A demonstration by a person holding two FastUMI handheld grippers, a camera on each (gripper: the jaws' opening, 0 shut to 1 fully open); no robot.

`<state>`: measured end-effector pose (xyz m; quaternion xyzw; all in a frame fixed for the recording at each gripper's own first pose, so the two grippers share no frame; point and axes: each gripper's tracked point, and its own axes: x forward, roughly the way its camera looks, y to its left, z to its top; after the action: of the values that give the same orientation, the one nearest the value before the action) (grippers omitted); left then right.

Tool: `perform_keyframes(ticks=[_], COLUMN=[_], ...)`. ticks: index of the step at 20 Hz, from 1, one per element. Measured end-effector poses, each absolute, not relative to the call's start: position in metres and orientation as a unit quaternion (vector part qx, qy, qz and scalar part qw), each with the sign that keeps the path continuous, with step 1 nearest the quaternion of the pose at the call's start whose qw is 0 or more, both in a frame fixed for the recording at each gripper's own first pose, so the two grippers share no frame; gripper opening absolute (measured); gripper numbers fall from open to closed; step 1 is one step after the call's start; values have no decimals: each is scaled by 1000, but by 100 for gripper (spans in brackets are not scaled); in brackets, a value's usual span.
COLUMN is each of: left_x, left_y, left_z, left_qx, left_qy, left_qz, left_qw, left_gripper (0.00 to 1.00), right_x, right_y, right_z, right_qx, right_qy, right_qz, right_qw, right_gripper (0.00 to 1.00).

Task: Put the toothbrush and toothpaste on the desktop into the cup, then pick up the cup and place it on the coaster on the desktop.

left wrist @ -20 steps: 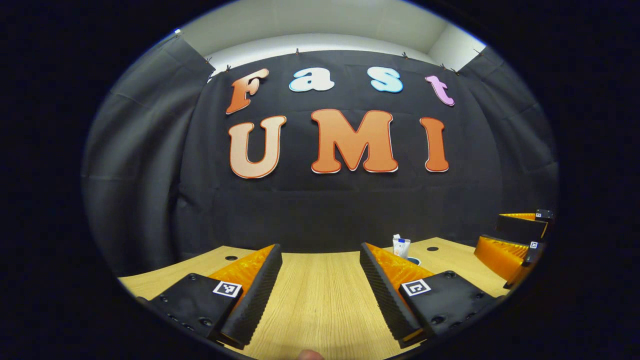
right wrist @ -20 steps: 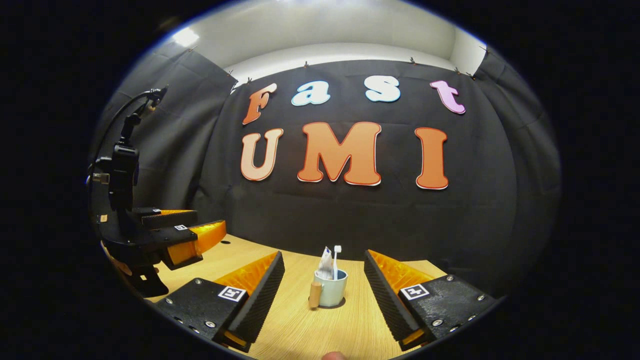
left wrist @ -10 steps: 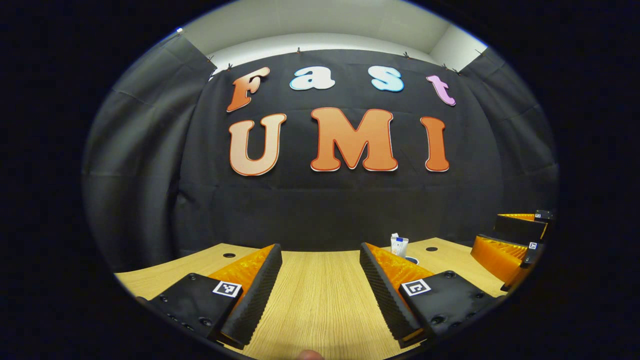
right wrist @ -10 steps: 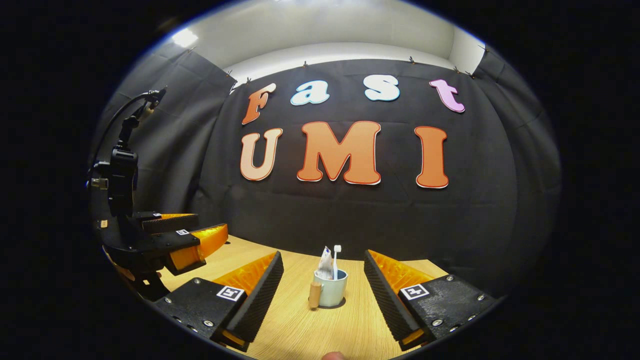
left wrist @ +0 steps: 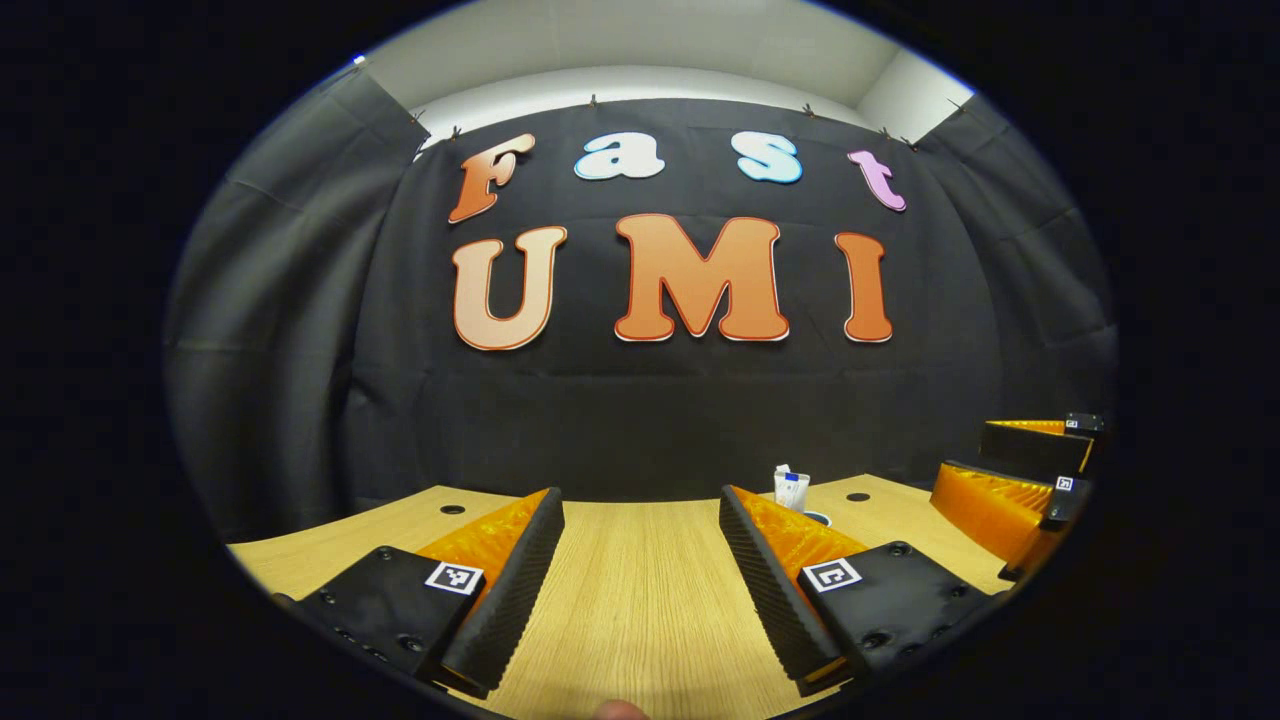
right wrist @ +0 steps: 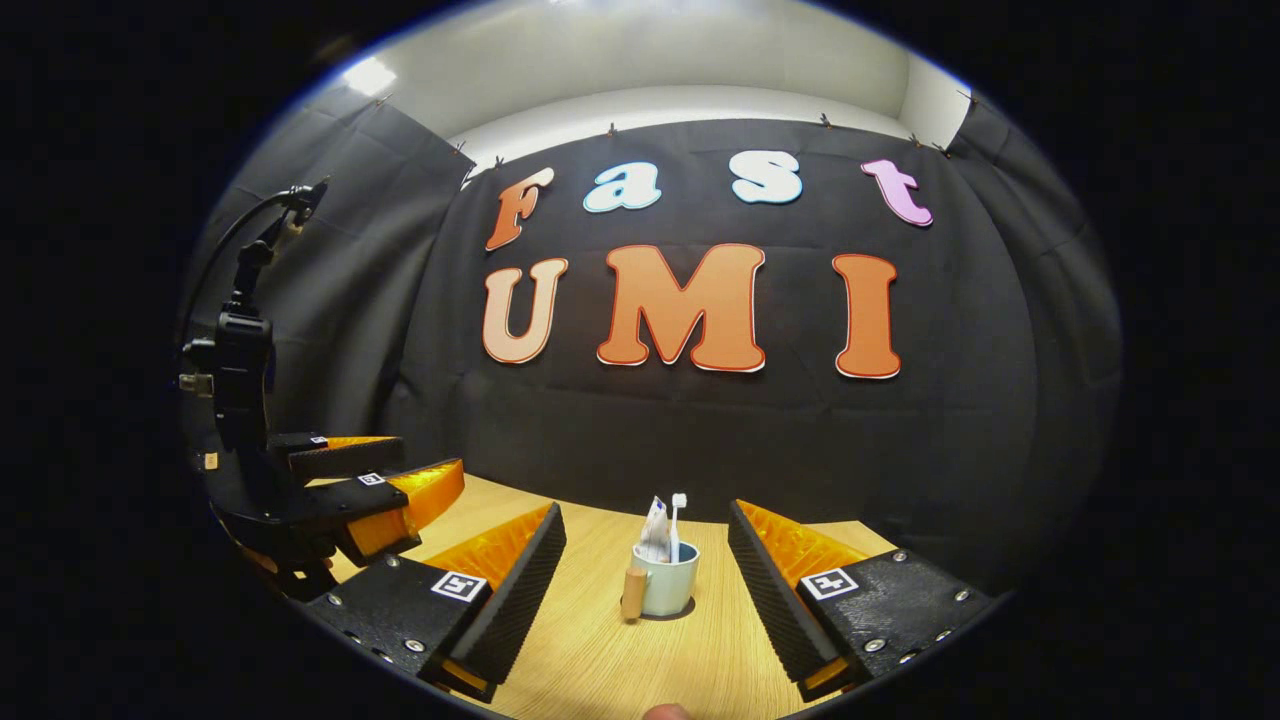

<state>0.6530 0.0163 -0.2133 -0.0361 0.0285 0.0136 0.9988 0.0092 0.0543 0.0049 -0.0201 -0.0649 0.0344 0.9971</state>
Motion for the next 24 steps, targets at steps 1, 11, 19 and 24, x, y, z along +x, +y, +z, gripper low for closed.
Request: perform_keyframes(ticks=[1,11,19,24], left_x=[653,645,643,645], left_y=[16,36,39,44], left_z=[-212,-210,-206,-206], left_qx=[-36,-31,-35,-31], left_qy=[25,17,11,16], left_qz=[13,35,41,52], left_qw=[999,999,998,998], left_gripper=[100,100,100,99], right_x=[9,7,5,3], right_y=[54,50,40,30], right_z=[7,11,14,16], right_qx=[-21,-16,-9,-10], right_qy=[-67,-70,-72,-74], right_qz=[34,27,14,4], right_qw=[997,997,997,997], right_gripper=[98,98,98,98])
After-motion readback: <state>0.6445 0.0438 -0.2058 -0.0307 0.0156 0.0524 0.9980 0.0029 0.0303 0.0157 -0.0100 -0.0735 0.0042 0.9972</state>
